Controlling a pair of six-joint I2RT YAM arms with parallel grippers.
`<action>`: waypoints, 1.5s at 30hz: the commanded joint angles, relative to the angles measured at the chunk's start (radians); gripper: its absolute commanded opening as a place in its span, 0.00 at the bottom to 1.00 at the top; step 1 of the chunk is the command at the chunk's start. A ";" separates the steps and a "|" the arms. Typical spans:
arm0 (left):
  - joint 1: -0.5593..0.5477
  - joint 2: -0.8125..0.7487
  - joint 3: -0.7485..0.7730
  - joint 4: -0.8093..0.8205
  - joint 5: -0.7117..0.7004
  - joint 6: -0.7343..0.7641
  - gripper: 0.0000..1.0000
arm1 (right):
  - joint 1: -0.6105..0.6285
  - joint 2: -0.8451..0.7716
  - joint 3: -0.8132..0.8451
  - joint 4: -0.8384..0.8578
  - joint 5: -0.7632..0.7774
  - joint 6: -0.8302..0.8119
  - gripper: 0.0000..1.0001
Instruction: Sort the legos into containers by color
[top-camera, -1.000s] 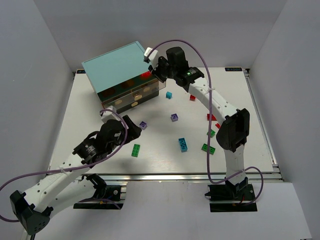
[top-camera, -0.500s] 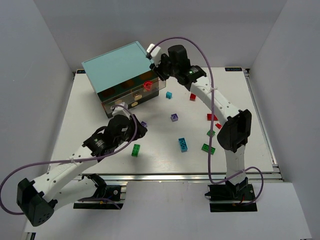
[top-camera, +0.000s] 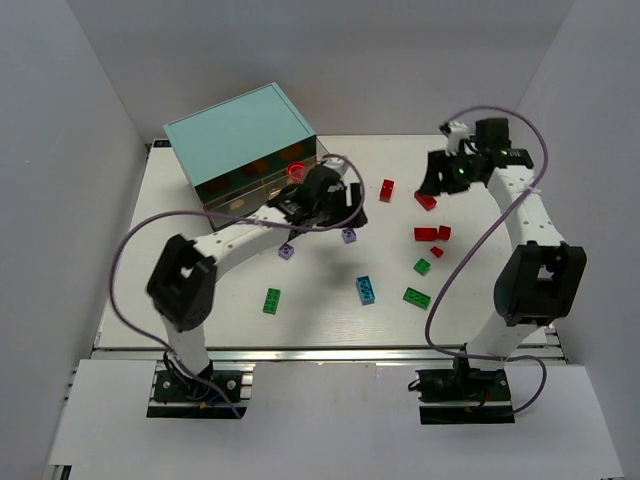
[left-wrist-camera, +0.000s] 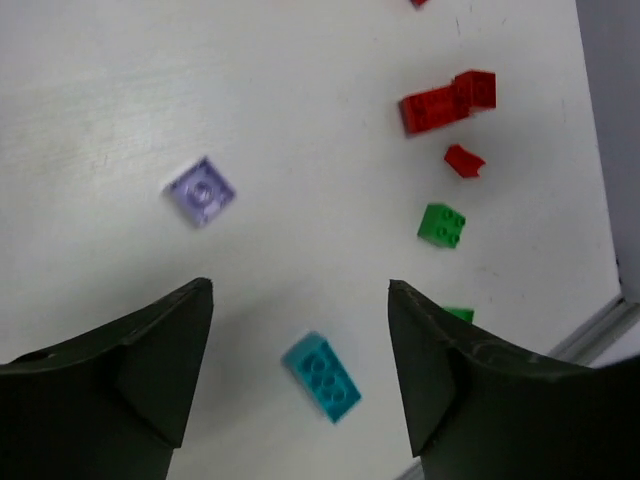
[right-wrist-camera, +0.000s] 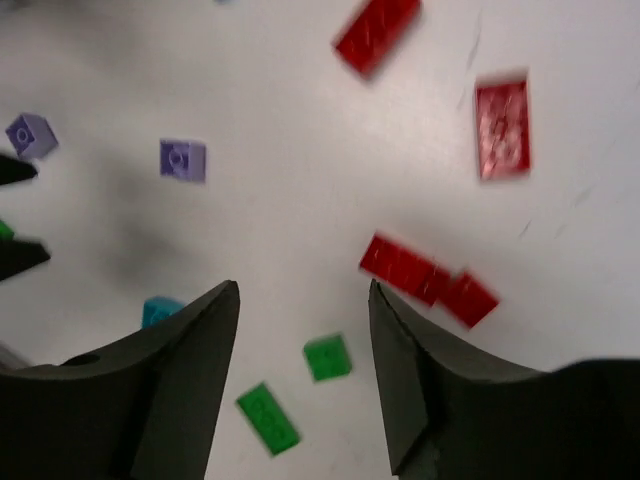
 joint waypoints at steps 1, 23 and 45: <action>-0.009 0.170 0.208 -0.019 0.028 0.111 0.81 | -0.098 -0.079 -0.114 -0.086 -0.230 -0.009 0.63; -0.083 0.869 0.930 0.082 -0.398 0.428 0.98 | -0.249 -0.222 -0.452 0.018 -0.381 -0.082 0.82; -0.054 1.028 1.005 0.352 -0.403 0.327 0.78 | -0.305 -0.250 -0.503 0.049 -0.402 -0.076 0.82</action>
